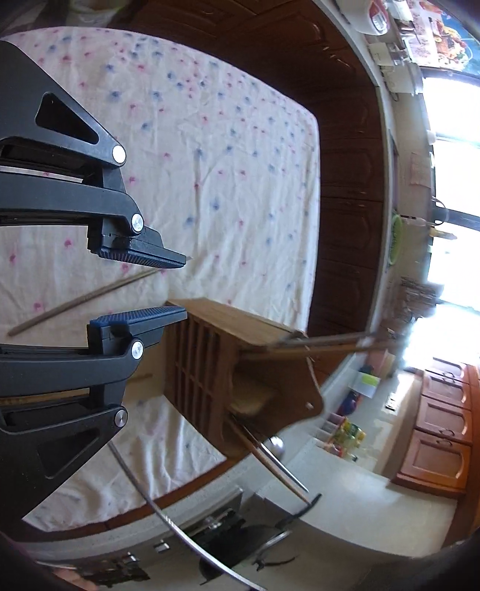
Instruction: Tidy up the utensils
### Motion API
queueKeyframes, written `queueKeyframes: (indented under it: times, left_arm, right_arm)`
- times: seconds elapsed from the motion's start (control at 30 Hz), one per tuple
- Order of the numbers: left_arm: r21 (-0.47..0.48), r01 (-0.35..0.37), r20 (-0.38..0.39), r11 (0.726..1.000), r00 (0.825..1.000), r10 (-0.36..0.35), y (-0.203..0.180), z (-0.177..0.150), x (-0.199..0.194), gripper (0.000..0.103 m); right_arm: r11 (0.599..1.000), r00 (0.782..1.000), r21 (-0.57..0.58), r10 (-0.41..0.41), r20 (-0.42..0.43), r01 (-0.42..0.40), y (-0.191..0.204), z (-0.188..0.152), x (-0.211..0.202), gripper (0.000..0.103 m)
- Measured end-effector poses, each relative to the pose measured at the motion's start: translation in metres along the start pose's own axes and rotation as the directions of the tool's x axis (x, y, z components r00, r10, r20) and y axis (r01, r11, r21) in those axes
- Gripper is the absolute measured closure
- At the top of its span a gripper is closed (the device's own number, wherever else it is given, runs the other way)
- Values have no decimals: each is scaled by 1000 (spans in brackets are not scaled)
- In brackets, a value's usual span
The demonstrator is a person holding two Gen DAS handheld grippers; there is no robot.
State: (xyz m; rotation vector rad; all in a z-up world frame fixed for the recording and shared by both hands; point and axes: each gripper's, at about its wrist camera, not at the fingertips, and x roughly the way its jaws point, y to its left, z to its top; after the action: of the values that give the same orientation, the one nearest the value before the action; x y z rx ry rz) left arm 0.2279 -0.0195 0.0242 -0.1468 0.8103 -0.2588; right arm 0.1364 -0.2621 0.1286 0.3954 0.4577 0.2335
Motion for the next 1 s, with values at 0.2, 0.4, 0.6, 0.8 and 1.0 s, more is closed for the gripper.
queueKeyframes:
  times: [0.2, 0.4, 0.6, 0.8, 1.0]
  left_arm:
    - [-7, -74, -123, 997, 990, 72, 6, -12, 75, 83]
    - [-1, -103, -159, 995, 982, 101, 5, -13, 113, 83]
    - [79, -108, -140, 991, 983, 119, -8, -17, 112, 98]
    - [23, -34, -88, 999, 996, 35, -5, -22, 64, 99]
    - [-17, 74, 36, 997, 997, -73, -5, -16, -11, 99]
  right_arm:
    - [1000, 1000, 6, 4, -11, -4, -1, -3, -2, 99]
    - [1000, 1000, 15, -7, -27, 7, -7, -8, -1, 99]
    - [1000, 999, 31, -7, -36, 8, -11, -11, 0, 99]
    - [1000, 1000, 26, 3, -25, -2, -7, -9, -3, 99]
    - [1000, 1000, 23, 11, -13, -10, -3, -7, -7, 99]
